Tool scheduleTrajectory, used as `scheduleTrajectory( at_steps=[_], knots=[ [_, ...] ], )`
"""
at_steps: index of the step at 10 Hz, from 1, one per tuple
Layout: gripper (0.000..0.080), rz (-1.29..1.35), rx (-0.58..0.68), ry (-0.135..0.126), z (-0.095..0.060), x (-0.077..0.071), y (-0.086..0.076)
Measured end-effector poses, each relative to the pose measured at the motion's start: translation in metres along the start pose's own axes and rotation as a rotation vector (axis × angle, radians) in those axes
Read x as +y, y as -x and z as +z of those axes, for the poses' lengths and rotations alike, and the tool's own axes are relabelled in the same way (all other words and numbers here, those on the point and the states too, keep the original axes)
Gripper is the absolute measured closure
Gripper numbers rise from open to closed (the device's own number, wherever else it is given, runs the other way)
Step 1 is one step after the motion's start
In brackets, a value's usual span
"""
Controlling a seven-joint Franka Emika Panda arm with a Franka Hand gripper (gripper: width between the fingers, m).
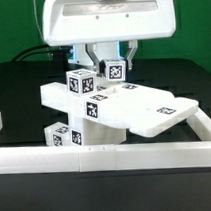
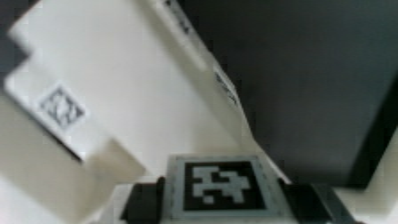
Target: Assemble chair
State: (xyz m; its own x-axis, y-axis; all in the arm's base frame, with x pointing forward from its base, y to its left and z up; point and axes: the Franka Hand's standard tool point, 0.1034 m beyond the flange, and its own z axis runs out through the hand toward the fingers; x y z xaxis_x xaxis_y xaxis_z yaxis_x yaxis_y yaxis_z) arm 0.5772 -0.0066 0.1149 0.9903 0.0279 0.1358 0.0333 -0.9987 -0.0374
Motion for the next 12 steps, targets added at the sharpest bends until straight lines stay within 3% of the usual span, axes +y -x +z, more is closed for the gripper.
scheduleTrajectory(
  at_steps=[4,7,10,11,12],
  knots=[
    [0.0515,0.226,0.001,-0.002,0.0001,-0.0006,-0.0002],
    [0.0515,0.796,0.008,-0.024,0.0028,-0.0063,-0.0022],
    [0.0509,0.795,0.003,-0.025,0.0032,-0.0065,-0.0047],
    [0.0335,0.715,0.005,-0.023,0.0013,-0.0061,-0.0055],
    [0.0211,0.638,0.002,-0.008,-0.0001,-0.0069,-0.0068]
  ],
)
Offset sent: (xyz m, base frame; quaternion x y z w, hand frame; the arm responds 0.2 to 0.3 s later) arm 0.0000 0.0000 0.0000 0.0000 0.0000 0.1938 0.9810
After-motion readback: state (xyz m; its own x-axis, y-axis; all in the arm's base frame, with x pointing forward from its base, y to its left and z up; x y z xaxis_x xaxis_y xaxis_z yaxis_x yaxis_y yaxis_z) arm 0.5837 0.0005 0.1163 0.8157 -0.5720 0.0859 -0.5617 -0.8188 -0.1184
